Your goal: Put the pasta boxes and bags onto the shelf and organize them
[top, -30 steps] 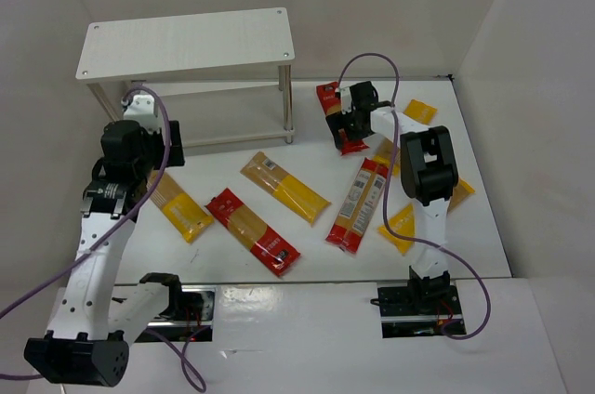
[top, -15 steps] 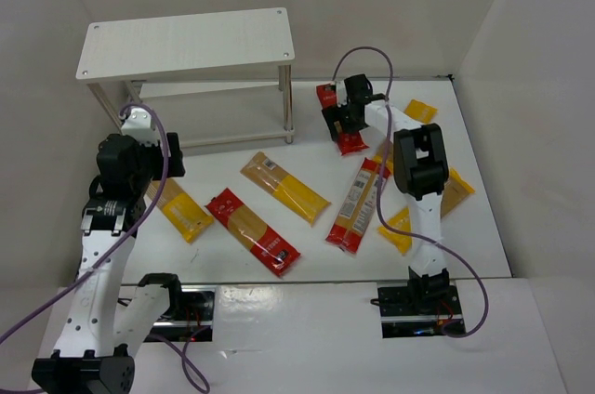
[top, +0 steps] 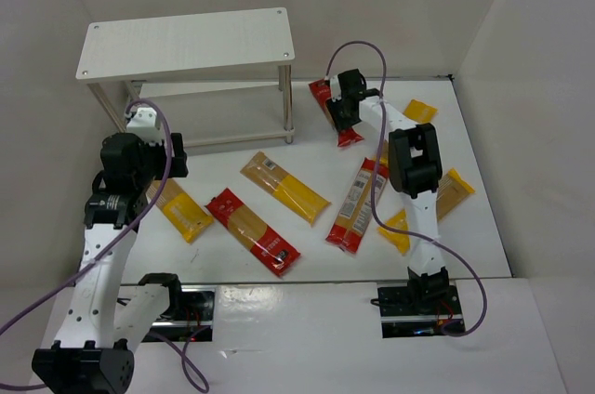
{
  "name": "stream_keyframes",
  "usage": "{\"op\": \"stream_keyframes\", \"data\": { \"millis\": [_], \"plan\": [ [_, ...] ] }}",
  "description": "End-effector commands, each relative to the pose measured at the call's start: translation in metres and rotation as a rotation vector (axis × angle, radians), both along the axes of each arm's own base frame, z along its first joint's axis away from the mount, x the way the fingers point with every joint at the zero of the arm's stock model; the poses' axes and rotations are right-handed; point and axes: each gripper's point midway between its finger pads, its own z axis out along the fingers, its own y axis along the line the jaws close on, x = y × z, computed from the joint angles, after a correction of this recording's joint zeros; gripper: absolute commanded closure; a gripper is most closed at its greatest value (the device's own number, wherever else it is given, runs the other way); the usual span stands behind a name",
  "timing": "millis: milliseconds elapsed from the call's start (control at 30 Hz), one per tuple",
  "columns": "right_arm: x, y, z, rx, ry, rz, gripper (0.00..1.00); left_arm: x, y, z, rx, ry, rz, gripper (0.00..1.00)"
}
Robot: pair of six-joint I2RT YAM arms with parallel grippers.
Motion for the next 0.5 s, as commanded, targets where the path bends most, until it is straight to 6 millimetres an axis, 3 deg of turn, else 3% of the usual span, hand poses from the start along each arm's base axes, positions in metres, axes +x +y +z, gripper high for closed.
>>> {"op": "stream_keyframes", "data": {
  "millis": [0,100,200,233,467],
  "plan": [
    [-0.051,-0.014,-0.014,-0.032,0.147,0.020,1.00,-0.001,-0.004,0.023,0.010,-0.088,-0.035,0.00],
    [-0.056,-0.016,0.022,0.010,0.097,0.049,1.00,-0.003,-0.005,0.026,0.020,-0.108,-0.048,0.00],
    [-0.066,-0.026,0.039,0.063,0.098,0.055,1.00,-0.006,-0.009,0.021,0.025,-0.096,-0.088,0.00],
    [-0.068,-0.028,0.055,0.079,0.068,0.070,1.00,-0.006,-0.010,0.025,0.032,-0.105,-0.100,0.00],
    [-0.101,-0.036,0.071,0.151,0.081,0.136,1.00,-0.003,-0.006,0.019,0.038,-0.085,-0.082,0.00]
  ]
}}
